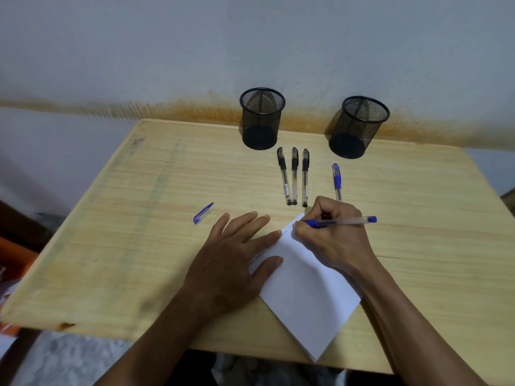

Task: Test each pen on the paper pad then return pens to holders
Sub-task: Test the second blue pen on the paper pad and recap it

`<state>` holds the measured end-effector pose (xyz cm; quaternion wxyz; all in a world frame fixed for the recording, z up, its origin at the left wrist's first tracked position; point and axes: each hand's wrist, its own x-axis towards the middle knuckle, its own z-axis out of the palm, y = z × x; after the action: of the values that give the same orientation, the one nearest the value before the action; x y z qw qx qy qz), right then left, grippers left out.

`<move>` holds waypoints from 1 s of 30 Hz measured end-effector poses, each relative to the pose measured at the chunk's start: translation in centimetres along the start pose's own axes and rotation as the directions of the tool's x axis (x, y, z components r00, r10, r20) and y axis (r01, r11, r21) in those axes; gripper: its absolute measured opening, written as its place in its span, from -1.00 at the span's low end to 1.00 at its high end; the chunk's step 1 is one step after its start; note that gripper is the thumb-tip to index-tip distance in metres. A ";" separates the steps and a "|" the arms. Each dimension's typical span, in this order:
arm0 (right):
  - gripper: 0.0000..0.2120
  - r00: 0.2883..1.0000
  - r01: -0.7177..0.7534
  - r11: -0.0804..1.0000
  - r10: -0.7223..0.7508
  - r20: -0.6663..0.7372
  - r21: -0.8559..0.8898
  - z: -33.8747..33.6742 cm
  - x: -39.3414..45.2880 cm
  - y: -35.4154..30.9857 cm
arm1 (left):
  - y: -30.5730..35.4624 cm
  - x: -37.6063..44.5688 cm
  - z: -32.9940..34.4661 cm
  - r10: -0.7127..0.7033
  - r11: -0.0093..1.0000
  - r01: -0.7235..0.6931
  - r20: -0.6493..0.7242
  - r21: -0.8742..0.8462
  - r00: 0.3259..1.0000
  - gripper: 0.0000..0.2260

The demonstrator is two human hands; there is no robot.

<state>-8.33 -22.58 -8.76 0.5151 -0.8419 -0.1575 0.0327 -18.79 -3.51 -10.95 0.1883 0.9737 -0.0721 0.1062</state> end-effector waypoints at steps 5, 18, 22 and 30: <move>-0.81 1.000 -0.011 0.999 0.011 -0.010 0.038 -0.2 0.1 0.1 | 0.0 -0.1 0.0 -0.004 1.000 0.004 -0.001 -0.015 1.000 -0.56; -0.80 0.998 -0.050 0.997 0.052 -0.034 0.059 -0.1 0.1 -0.2 | 0.2 -0.1 0.0 -0.014 1.000 0.014 -0.010 -0.014 1.000 -0.58; -0.78 0.999 -0.030 0.999 0.031 -0.036 0.027 0.1 0.1 0.1 | 0.2 -0.1 0.0 -0.017 1.000 0.017 -0.005 -0.009 1.000 -0.58; -0.84 0.996 -0.073 0.993 0.078 -0.050 0.089 0.0 0.0 -0.7 | 0.2 -0.1 -0.1 -0.020 1.000 0.020 -0.008 -0.010 1.000 -0.57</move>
<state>-8.49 -22.34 -8.17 0.5538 -0.8245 -0.1101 0.0365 -18.92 -3.66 -10.76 0.1947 0.9730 -0.0620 0.1077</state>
